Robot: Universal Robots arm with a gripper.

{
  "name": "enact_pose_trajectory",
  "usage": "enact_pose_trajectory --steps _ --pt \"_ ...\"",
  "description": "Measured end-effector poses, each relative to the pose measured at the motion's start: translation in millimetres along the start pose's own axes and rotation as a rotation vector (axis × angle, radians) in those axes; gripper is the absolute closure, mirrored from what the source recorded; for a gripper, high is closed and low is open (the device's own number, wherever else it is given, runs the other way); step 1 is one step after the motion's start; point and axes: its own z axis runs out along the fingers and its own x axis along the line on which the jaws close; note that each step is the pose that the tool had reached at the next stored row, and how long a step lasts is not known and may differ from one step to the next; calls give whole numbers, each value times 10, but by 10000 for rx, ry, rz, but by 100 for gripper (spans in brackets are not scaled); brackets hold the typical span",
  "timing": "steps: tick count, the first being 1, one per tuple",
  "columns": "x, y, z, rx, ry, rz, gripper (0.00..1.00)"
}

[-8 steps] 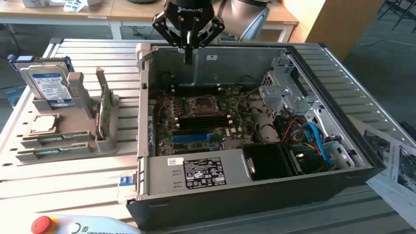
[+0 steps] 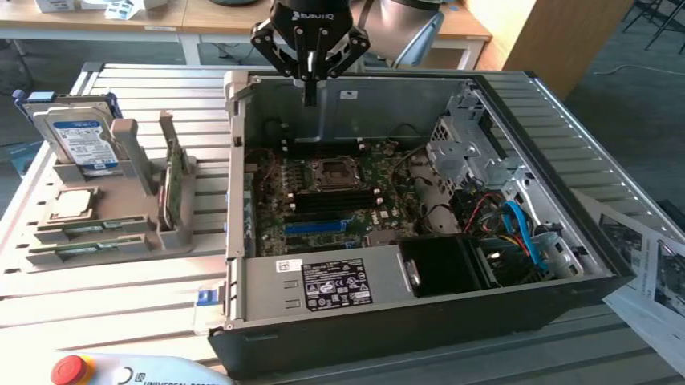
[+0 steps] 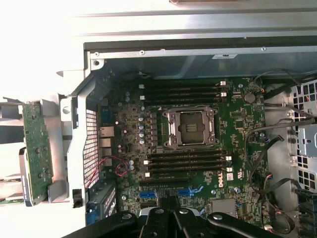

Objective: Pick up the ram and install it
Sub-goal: 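Reach for the ram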

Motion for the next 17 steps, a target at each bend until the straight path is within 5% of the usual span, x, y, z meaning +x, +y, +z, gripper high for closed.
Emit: enact_pose_trajectory --steps 17 --pt "151 -10 -3 -1 -1 -1 90"
